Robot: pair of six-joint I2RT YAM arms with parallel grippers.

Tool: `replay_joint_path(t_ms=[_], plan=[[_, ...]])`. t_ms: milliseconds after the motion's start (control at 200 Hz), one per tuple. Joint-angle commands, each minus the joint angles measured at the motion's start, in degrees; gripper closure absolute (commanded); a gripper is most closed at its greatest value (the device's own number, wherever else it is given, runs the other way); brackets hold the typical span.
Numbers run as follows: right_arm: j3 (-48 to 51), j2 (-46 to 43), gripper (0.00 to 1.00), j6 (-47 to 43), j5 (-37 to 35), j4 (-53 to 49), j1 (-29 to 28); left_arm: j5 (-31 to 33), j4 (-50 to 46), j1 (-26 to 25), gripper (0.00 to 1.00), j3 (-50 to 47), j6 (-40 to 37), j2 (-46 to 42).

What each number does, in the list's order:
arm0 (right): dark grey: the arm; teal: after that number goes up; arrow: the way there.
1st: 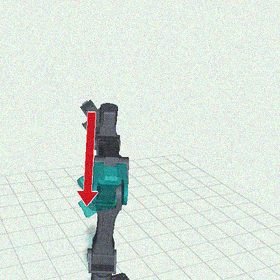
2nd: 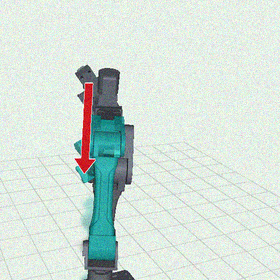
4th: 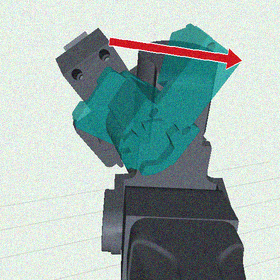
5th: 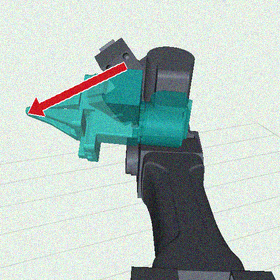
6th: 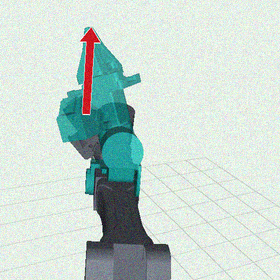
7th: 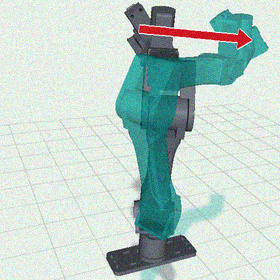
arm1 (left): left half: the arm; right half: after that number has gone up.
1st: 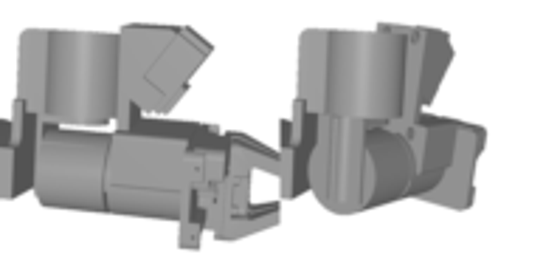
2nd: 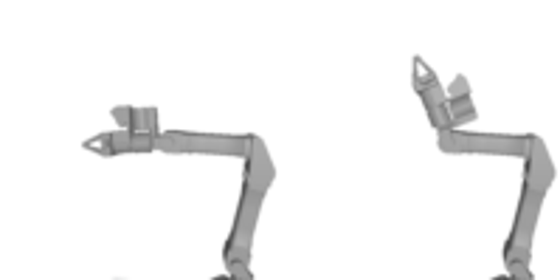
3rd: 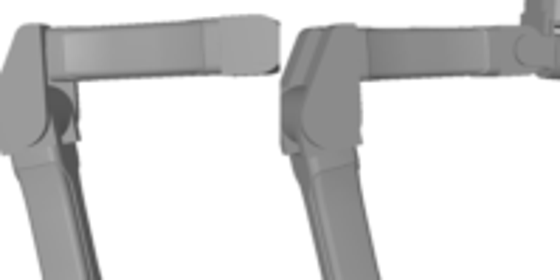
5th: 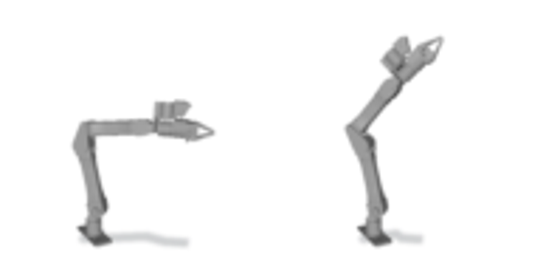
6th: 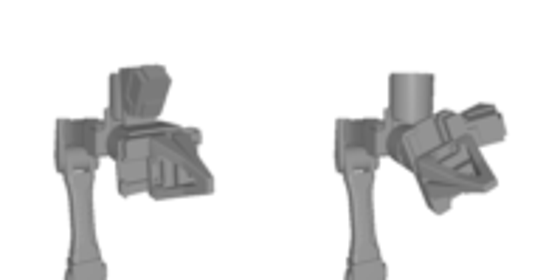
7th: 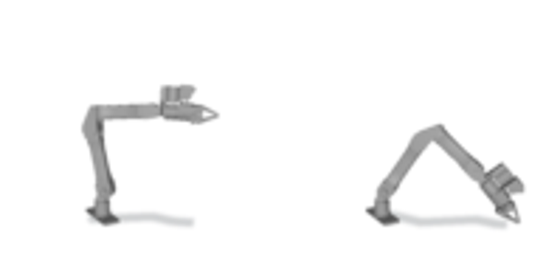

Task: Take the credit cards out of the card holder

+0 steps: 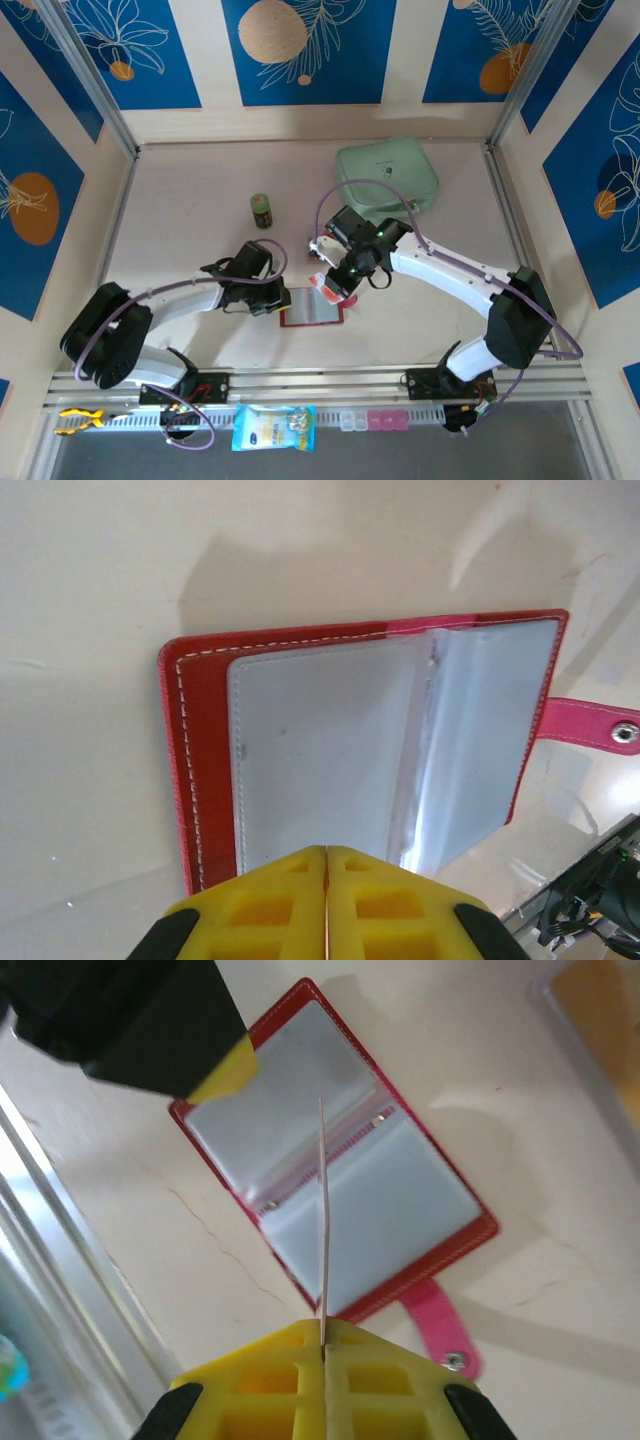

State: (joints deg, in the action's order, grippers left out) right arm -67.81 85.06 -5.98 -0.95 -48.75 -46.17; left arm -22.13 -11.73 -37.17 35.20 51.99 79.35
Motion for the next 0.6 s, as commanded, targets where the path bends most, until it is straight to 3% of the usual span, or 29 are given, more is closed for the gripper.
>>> replay_joint_path(t_ms=[0,220,595], plan=[[-2.9,-0.3,1.0,-15.7,-6.4,-6.4,0.0,1.7,-3.0,-0.3,0.92,1.3,-0.8,-2.6],[-10.2,3.8,1.0,-28.1,-3.7,-8.6,5.0,2.8,-4.8,0.0,0.9,0.8,-1.1,-5.3],[-27.2,16.8,1.0,-38.2,2.1,-10.3,14.2,4.8,-7.8,0.2,0.87,-1.3,0.2,-11.6]])
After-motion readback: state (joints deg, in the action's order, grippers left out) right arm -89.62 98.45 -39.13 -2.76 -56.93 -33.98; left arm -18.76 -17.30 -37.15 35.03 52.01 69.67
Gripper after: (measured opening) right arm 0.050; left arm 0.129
